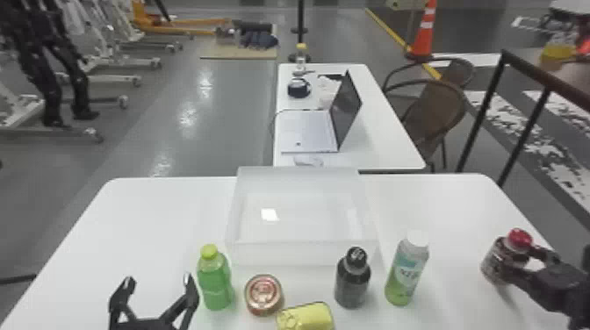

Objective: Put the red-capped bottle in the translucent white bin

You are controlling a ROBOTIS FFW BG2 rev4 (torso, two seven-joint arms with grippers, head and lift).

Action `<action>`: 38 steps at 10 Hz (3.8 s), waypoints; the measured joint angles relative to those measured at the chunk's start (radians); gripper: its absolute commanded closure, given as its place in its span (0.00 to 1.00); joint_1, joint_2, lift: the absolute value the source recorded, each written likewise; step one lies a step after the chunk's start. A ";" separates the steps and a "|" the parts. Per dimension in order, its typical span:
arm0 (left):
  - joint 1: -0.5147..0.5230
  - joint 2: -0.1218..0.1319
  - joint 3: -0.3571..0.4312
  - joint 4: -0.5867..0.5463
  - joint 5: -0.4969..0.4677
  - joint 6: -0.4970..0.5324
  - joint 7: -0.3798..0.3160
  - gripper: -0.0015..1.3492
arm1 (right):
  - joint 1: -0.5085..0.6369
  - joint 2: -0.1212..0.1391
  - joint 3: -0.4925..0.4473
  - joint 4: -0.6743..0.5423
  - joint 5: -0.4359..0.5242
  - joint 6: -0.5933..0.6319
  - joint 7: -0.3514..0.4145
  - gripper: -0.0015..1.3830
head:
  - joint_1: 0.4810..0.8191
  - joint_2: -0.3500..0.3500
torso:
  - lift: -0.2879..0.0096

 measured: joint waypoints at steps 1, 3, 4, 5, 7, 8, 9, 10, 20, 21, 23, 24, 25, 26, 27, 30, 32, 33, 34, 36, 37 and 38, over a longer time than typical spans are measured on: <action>0.000 0.000 0.001 0.001 -0.001 -0.001 0.000 0.23 | 0.008 -0.002 0.002 -0.017 0.003 0.000 -0.008 0.32 | 0.20 0.50 | 0.63; 0.001 0.000 0.002 0.002 -0.002 -0.002 0.000 0.23 | 0.021 -0.014 0.003 -0.027 -0.001 -0.014 -0.016 0.58 | 0.20 0.50 | 0.63; 0.001 0.000 0.001 0.003 -0.002 -0.002 0.000 0.23 | 0.023 -0.018 0.003 -0.017 -0.008 -0.014 -0.020 0.73 | 0.20 0.50 | 0.63; 0.000 0.000 0.001 0.004 -0.001 -0.002 0.000 0.23 | 0.025 -0.020 0.003 -0.009 -0.012 -0.009 -0.026 0.83 | 0.20 0.50 | 0.63; -0.001 0.000 0.001 0.005 -0.001 -0.003 0.000 0.23 | 0.028 -0.019 0.003 -0.005 -0.020 -0.003 -0.039 0.84 | 0.20 0.50 | 0.63; -0.002 0.000 0.000 0.006 -0.001 -0.005 0.000 0.23 | 0.029 -0.016 0.003 -0.014 -0.023 0.000 -0.039 0.84 | 0.20 0.50 | 0.63; -0.003 0.000 0.000 0.006 -0.001 -0.006 0.000 0.23 | 0.036 -0.010 0.003 -0.047 -0.032 0.014 -0.045 0.84 | 0.20 0.50 | 0.63; -0.004 0.000 0.000 0.007 -0.001 -0.008 0.000 0.23 | 0.046 -0.003 0.003 -0.099 -0.034 0.040 -0.054 0.84 | 0.20 0.50 | 0.63; -0.020 0.000 -0.006 0.018 0.015 -0.011 0.000 0.23 | -0.015 0.021 0.187 -0.401 -0.188 0.326 -0.094 0.84 | 0.20 0.50 | 0.63; -0.021 0.000 -0.007 0.019 0.017 -0.011 0.000 0.23 | -0.031 0.013 0.219 -0.408 -0.202 0.348 -0.102 0.84 | 0.20 0.50 | 0.63; -0.022 0.000 -0.007 0.020 0.020 -0.011 0.000 0.23 | -0.054 0.005 0.267 -0.432 -0.234 0.399 -0.130 0.84 | 0.20 0.50 | 0.63; -0.022 0.000 -0.007 0.020 0.020 -0.011 0.000 0.23 | -0.064 0.002 0.289 -0.448 -0.248 0.430 -0.145 0.84 | 0.20 0.50 | 0.63; -0.022 0.000 -0.007 0.020 0.021 -0.010 0.000 0.23 | -0.079 -0.001 0.312 -0.455 -0.262 0.447 -0.153 0.84 | 0.20 0.50 | 0.63; -0.023 0.000 -0.008 0.020 0.021 -0.009 0.000 0.23 | -0.100 -0.003 0.340 -0.456 -0.272 0.457 -0.160 0.84 | 0.20 0.50 | 0.63; -0.024 0.000 -0.010 0.020 0.023 -0.009 0.000 0.23 | -0.121 -0.003 0.360 -0.451 -0.277 0.460 -0.162 0.84 | 0.20 0.50 | 0.63; -0.027 0.000 -0.017 0.021 0.027 -0.006 0.000 0.23 | -0.199 0.004 0.431 -0.378 -0.284 0.455 -0.163 0.84 | 0.20 0.50 | 0.63; -0.033 0.000 -0.025 0.026 0.031 -0.006 0.000 0.23 | -0.249 0.018 0.502 -0.298 -0.301 0.422 -0.159 0.84 | 0.20 0.50 | 0.63; -0.039 0.000 -0.032 0.030 0.035 -0.006 0.000 0.23 | -0.274 0.025 0.542 -0.258 -0.316 0.398 -0.150 0.84 | 0.20 0.50 | 0.63; -0.045 0.000 -0.040 0.034 0.039 -0.006 0.000 0.23 | -0.301 0.034 0.585 -0.217 -0.334 0.373 -0.145 0.84 | 0.20 0.50 | 0.63; -0.055 0.000 -0.053 0.041 0.044 -0.006 0.003 0.23 | -0.333 0.049 0.650 -0.157 -0.364 0.343 -0.143 0.84 | 0.20 0.50 | 0.63; -0.059 0.000 -0.056 0.043 0.044 -0.007 0.003 0.23 | -0.340 0.054 0.675 -0.130 -0.382 0.335 -0.143 0.84 | 0.20 0.50 | 0.63; -0.063 0.000 -0.058 0.046 0.046 -0.009 0.004 0.23 | -0.350 0.058 0.713 -0.090 -0.406 0.320 -0.140 0.84 | 0.20 0.50 | 0.63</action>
